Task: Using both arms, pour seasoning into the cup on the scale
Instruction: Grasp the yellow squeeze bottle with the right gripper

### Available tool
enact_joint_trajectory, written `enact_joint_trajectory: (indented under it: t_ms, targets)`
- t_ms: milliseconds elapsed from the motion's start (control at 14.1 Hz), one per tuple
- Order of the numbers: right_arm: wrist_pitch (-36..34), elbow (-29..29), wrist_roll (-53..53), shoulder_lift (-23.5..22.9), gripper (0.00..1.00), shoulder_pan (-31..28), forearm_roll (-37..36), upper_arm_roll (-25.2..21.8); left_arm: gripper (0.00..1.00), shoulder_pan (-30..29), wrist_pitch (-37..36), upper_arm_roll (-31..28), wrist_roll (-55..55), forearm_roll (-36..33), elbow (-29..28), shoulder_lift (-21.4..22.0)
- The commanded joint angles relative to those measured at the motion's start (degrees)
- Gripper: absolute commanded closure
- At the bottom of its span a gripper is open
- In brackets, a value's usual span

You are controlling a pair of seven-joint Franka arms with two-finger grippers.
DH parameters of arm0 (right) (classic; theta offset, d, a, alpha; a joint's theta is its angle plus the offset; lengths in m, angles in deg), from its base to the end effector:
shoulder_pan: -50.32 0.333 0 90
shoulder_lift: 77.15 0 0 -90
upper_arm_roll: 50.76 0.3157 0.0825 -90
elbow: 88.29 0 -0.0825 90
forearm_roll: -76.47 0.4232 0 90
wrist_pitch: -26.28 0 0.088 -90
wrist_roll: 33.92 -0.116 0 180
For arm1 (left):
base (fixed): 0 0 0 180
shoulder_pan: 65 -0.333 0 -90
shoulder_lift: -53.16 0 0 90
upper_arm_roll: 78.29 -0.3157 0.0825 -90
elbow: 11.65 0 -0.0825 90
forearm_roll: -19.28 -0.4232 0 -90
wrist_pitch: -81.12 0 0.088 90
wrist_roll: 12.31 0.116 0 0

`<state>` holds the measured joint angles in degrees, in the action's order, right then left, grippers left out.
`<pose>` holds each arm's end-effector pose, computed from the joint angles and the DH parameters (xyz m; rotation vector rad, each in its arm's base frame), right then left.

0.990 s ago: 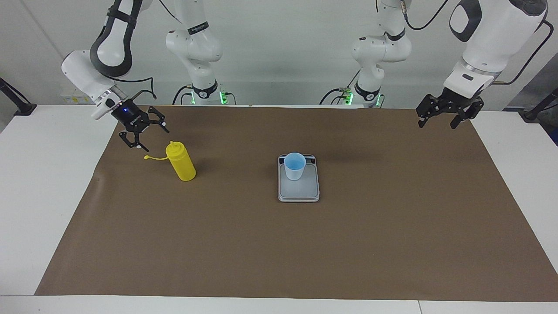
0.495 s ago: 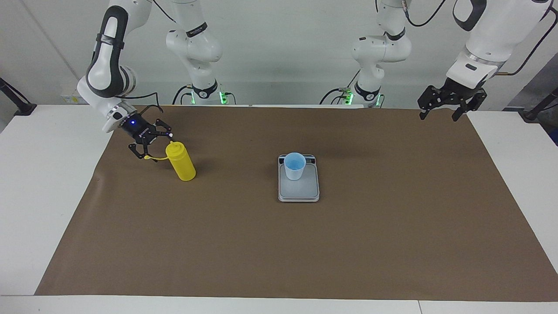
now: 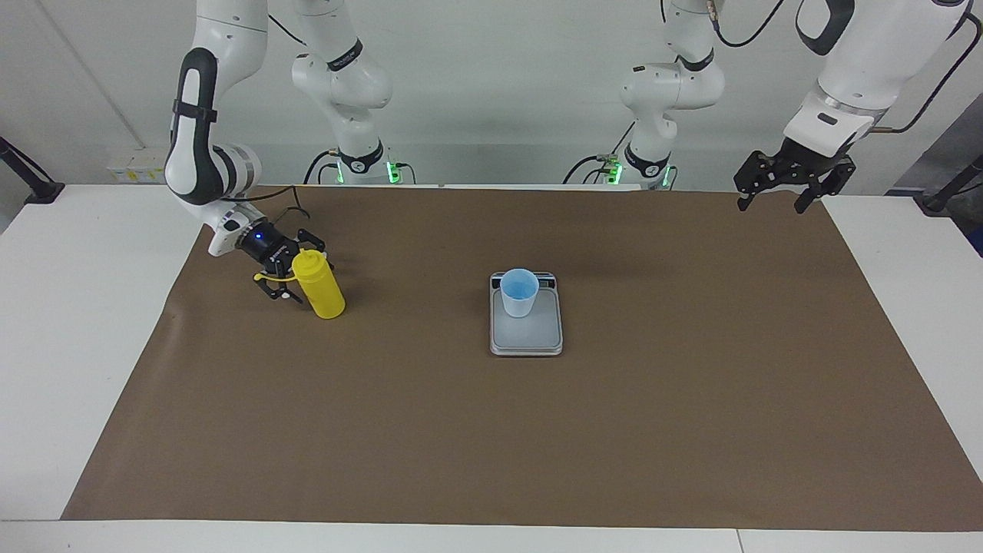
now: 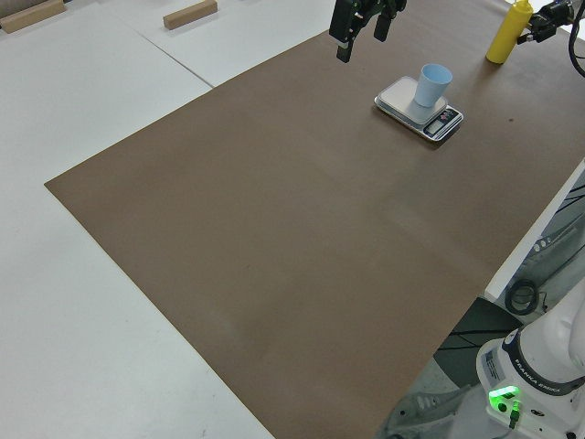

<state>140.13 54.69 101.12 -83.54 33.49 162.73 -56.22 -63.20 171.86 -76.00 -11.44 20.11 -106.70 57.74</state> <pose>0.4562 -0.1122 0.2030 -2.0155 -0.8673 -1.1967 0.5678 -0.0431 0.6177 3.1273 -0.1350 0.0068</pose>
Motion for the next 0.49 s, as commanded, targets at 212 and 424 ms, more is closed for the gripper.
enact_joint_trajectory:
  t_ms: [212,424]
  targets:
    - [-1.0,-3.6,1.5,-3.3,0.0,1.2,2.5,0.4,0.0,-0.8,-1.5,0.6,-1.3,0.0,0.4,1.4]
    - [-1.1,-3.8,1.4,-3.3,0.0,2.5,3.6,0.7,0.0,-1.0,-1.1,0.6,-1.5,0.0,0.0,1.6]
